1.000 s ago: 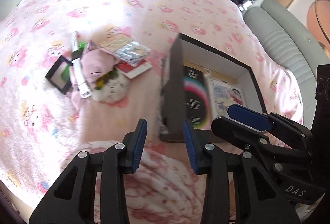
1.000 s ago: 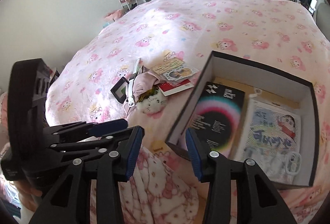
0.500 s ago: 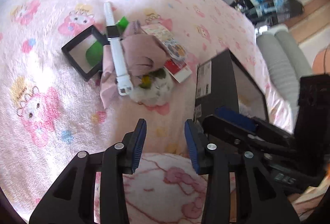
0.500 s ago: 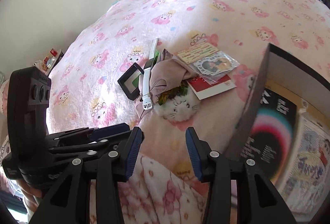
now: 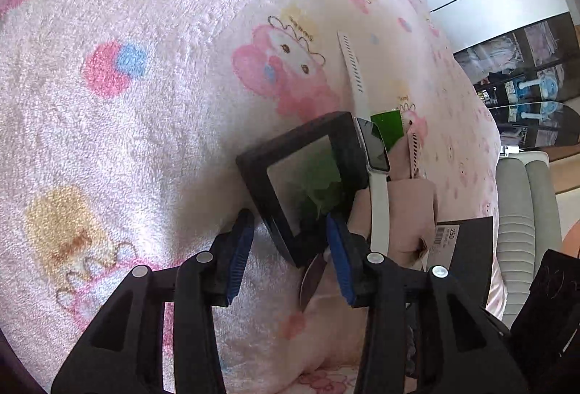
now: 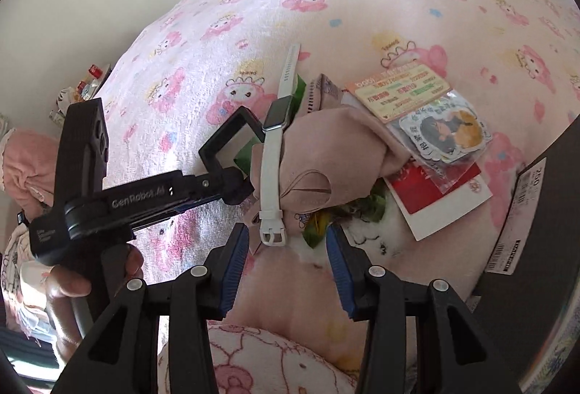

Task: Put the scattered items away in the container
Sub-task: 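Grasp the black square frame with the left tool and lift it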

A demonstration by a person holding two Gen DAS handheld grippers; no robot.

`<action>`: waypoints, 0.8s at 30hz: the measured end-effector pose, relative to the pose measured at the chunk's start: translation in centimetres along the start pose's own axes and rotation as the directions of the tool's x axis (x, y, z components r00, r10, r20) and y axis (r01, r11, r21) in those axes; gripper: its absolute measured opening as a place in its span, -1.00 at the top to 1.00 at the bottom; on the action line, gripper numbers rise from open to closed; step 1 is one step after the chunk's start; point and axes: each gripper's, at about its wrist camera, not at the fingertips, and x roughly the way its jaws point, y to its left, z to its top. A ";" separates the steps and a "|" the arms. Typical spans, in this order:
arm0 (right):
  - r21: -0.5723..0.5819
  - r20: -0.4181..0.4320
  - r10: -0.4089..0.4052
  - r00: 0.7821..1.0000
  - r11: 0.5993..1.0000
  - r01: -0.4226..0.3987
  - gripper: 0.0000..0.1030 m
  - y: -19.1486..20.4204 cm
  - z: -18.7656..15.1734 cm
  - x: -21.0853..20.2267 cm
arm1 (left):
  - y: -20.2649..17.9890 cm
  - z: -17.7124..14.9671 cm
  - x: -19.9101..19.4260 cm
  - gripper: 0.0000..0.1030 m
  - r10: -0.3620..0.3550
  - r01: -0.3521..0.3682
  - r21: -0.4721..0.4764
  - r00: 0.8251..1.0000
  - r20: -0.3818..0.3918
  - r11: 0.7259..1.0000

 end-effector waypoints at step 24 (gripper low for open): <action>0.003 0.119 0.008 0.993 1.000 -0.009 0.15 -0.5 -4.6 -7.8 | -8.0 -7.6 -8.6 0.65 -0.250 0.246 0.221 0.968 -0.010 0.944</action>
